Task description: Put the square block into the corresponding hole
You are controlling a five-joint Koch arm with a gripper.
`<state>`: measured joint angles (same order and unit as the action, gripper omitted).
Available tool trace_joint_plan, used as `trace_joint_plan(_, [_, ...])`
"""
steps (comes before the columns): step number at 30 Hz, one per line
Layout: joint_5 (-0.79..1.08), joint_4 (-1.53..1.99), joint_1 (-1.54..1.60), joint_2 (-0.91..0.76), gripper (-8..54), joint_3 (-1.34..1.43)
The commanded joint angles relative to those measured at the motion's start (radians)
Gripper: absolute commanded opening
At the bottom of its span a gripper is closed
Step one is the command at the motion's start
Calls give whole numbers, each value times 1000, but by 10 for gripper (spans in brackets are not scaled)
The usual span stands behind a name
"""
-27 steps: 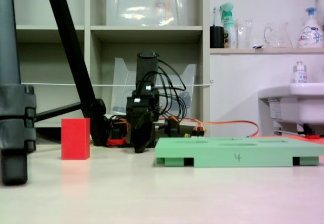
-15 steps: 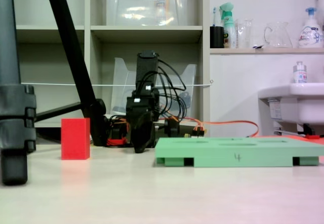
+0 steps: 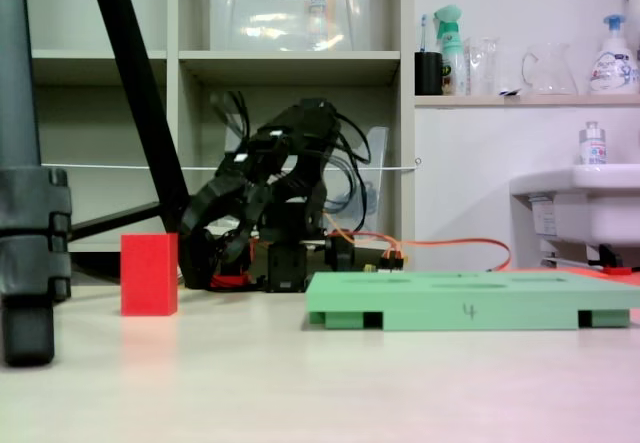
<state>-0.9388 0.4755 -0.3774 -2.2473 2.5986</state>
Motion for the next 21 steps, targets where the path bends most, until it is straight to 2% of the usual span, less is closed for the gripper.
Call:
trace_joint_plan(1, [-117,130,-23,-78,238,-121])
trace_joint_plan(3, [-179,305,-37,-67,209,-262])
trace_joint_plan(7, [-232,603,-35,11,206,-497])
trace_joint_plan(9, [-232,712,-35,80,206,-604])
trace_joint_plan(11, [-232,838,-38,227,209,-784])
trace_joint_plan(12, [-230,957,-40,339,239,-939])
trace_joint_plan(13, [-229,1042,-38,420,287,-1052])
trace_joint_plan(14, [-230,1138,-32,526,369,-1193])
trace_joint_plan(15, [-232,1183,-28,594,400,-1273])
trace_joint_plan(18, [-230,1183,-18,672,417,-1336])
trace_joint_plan(21, [-227,1181,-6,753,465,-1381])
